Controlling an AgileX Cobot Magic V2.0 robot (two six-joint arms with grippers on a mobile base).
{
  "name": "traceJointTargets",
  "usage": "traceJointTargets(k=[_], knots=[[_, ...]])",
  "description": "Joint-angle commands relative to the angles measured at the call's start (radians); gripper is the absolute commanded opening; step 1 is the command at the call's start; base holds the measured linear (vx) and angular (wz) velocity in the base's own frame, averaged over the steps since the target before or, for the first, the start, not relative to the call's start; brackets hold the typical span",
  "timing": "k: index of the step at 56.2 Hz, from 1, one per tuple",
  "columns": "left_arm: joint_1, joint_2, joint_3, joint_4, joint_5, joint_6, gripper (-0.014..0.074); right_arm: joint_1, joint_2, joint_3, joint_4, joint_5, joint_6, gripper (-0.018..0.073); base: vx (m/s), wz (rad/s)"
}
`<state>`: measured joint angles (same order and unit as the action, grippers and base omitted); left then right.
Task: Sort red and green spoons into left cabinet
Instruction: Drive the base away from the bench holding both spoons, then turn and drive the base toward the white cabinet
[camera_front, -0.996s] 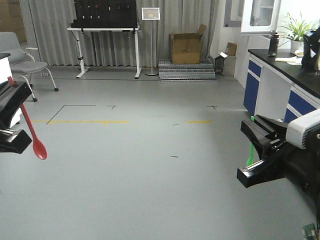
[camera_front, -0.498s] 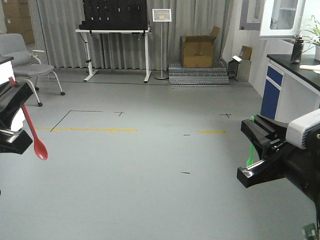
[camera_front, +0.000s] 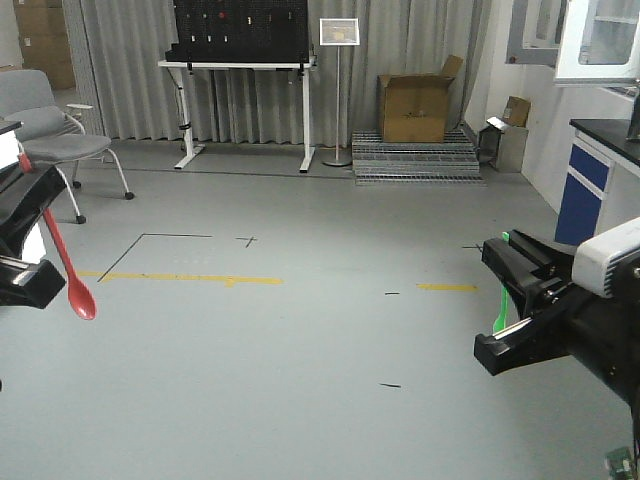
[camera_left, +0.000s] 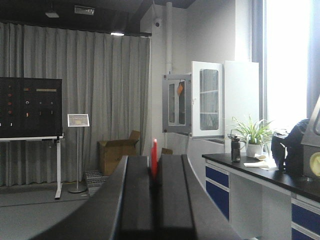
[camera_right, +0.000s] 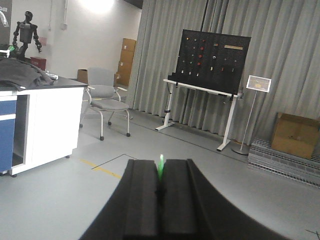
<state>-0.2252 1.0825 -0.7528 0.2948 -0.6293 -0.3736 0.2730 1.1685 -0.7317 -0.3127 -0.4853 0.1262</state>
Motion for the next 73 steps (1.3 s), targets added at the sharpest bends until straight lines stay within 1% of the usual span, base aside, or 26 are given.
traceJointTargets(k=[1,40,73], knots=[[-0.005,-0.017,-0.031,-0.019,-0.066,0.001,-0.0006,-0.002,-0.023,-0.027,0.007,-0.076,0.001,-0.0009,0.52,0.06],[-0.005,-0.017,-0.031,-0.019,-0.066,0.001,-0.0006,-0.002,-0.023,-0.027,0.007,-0.076,0.001,-0.0009,0.57,0.08],[-0.005,-0.017,-0.031,-0.019,-0.066,0.001,-0.0006,-0.002,-0.023,-0.027,0.007,-0.076,0.001,-0.0009,0.59,0.01]])
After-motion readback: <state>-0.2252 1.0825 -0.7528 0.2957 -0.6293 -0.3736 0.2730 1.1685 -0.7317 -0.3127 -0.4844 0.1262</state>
